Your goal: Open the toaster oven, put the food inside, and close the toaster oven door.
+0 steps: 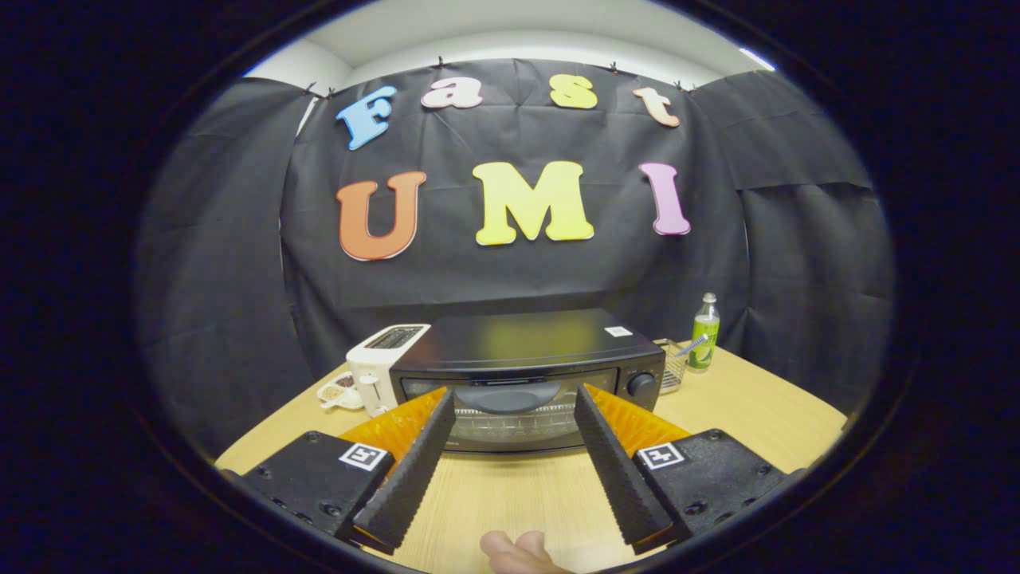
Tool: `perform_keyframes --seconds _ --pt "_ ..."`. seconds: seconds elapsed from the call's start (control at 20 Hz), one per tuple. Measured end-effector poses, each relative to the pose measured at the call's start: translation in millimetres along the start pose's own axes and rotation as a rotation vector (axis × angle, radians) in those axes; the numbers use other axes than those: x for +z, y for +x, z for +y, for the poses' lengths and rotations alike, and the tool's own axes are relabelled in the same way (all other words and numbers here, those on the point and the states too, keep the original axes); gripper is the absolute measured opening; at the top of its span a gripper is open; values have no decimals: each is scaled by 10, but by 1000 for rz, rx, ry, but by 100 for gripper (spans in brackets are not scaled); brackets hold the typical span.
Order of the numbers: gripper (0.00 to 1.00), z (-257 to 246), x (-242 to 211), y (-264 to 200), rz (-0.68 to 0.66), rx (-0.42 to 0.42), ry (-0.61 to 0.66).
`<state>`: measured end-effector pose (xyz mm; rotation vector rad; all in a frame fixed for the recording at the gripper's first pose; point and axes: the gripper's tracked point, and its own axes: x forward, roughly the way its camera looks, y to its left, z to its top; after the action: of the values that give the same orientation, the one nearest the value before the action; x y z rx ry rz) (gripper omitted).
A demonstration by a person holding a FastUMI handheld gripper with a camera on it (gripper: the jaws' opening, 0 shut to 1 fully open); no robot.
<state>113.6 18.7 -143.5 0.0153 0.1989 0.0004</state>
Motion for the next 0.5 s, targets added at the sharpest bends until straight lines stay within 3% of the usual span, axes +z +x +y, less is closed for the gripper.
perform_keyframes --seconds 0.5 --pt "98 -284 1137 -1221 -176 -64 41"
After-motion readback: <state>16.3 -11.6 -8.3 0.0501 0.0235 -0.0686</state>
